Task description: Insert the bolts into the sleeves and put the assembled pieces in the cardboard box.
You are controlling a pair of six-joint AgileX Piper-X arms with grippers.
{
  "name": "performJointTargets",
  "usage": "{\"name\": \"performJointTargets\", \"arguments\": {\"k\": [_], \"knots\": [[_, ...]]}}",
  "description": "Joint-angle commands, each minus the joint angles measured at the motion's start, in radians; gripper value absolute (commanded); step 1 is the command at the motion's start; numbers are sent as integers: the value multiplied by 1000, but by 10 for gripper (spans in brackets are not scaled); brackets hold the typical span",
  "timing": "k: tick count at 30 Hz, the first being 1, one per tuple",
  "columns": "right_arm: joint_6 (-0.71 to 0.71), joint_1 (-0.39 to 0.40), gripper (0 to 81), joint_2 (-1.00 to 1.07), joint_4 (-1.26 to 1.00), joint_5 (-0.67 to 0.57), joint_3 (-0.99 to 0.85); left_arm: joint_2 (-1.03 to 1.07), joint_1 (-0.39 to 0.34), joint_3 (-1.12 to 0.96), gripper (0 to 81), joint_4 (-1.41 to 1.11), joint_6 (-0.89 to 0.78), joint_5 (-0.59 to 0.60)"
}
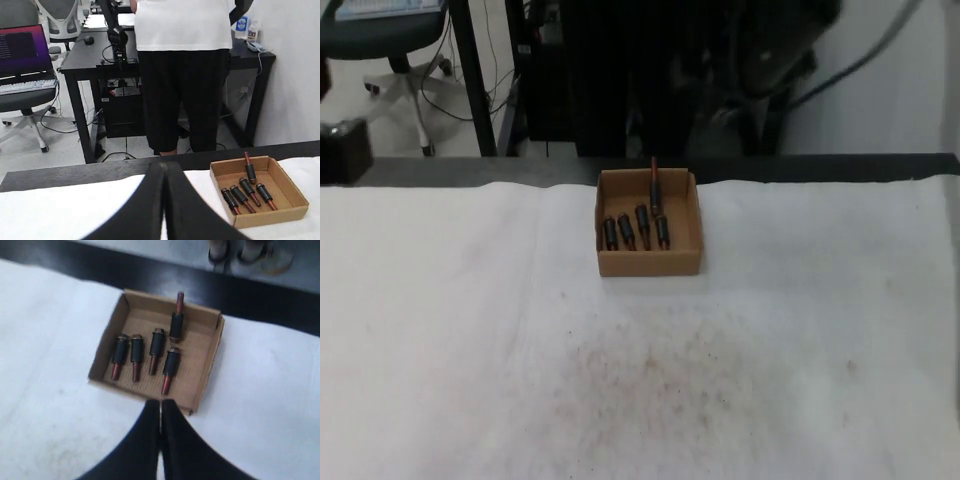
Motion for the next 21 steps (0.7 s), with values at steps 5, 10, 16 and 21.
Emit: {"name": "performJointTargets", "arguments": {"k": [5,10,16,21], "knots": [[-12,-20,8,-529,-258,-8,535,-78,2,145,3,-2,-94,-15],[-4,-67,8,-893,-304,-8,906,-108,2,274,3,-32,-166,-15],[-4,-108,8,-1180,-385,-15,1222,-109,2,398,3,-39,-179,-15],[0,-109,8,-1296,-427,-15,1387,-109,2,476,3,-39,-179,-15]]}}
